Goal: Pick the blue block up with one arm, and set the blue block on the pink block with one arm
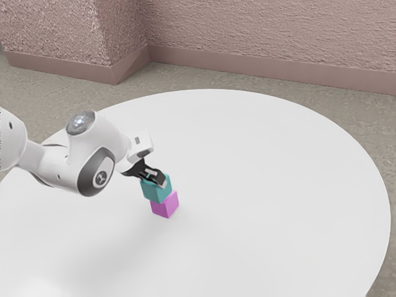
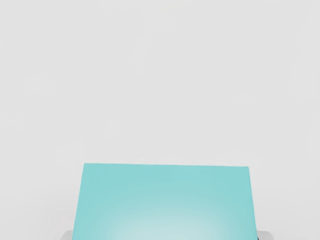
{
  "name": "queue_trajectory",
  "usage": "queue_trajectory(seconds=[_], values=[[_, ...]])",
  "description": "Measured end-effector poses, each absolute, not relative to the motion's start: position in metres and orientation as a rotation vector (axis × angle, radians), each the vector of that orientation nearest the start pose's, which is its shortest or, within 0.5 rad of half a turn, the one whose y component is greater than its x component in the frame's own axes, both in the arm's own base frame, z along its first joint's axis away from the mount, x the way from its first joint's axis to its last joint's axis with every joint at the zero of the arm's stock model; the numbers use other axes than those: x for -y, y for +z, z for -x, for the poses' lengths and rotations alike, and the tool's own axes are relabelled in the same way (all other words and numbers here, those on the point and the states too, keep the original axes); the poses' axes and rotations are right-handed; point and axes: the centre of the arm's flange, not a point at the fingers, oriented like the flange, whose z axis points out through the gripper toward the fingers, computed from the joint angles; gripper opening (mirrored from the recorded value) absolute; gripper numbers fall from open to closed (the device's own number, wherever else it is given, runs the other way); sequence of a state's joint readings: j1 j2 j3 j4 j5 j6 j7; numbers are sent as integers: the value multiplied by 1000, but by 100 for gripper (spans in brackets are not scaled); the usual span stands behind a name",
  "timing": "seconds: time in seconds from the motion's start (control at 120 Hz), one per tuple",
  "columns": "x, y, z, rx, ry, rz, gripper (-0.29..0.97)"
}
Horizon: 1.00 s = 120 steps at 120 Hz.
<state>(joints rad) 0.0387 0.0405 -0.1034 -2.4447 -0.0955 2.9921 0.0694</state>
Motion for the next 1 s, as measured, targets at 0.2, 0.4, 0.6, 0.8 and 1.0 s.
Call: queue_trajectory(seconds=[0.2, 0.4, 0.6, 0.8, 1.0], values=[[17, 338, -530, -59, -801, 3068, 29], [18, 338, -535, -75, -810, 3063, 29], [18, 332, -543, -81, -804, 3065, 29], [18, 333, -549, -85, -812, 3064, 29], [19, 329, -550, -90, -803, 3067, 29]])
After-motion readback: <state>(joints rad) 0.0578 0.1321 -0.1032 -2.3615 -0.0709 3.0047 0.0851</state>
